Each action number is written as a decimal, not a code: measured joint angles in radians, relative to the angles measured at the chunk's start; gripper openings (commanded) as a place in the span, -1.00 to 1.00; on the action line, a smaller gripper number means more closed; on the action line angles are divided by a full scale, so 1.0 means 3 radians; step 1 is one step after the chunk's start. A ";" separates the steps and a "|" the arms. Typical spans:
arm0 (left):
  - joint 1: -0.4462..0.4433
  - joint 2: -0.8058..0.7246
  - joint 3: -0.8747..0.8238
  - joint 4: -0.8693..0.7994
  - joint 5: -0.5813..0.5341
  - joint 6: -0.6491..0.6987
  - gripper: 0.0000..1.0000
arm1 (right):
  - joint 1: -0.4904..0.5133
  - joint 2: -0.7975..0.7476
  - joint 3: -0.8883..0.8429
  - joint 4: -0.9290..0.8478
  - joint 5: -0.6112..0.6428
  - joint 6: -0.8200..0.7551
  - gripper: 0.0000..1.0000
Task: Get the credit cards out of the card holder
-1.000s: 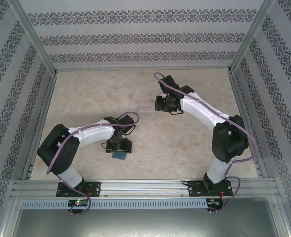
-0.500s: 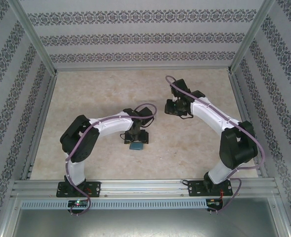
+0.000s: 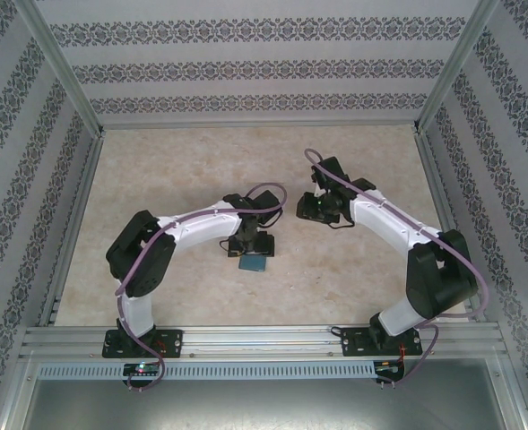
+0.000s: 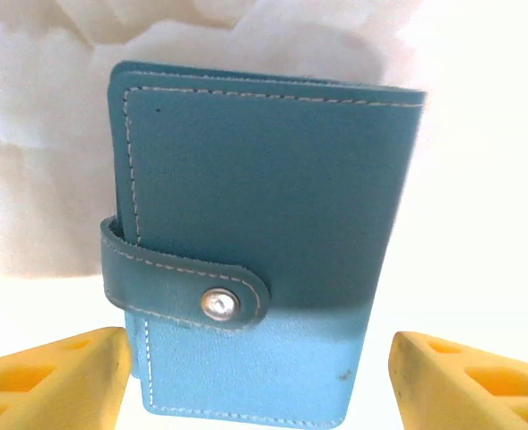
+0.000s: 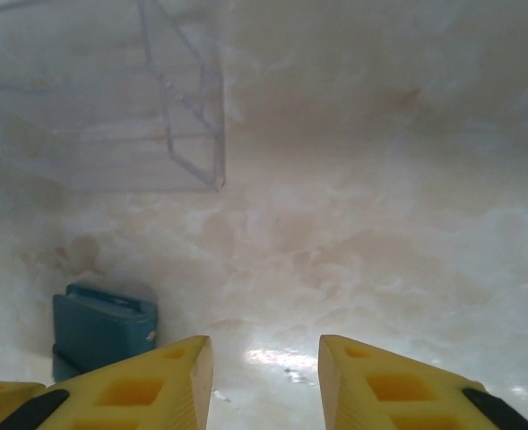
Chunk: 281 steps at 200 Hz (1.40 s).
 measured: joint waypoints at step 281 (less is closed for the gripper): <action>0.0175 0.0038 -0.0159 0.0075 0.0215 0.0352 -0.52 | 0.0504 0.0810 -0.0460 0.1176 -0.1047 0.0685 -0.19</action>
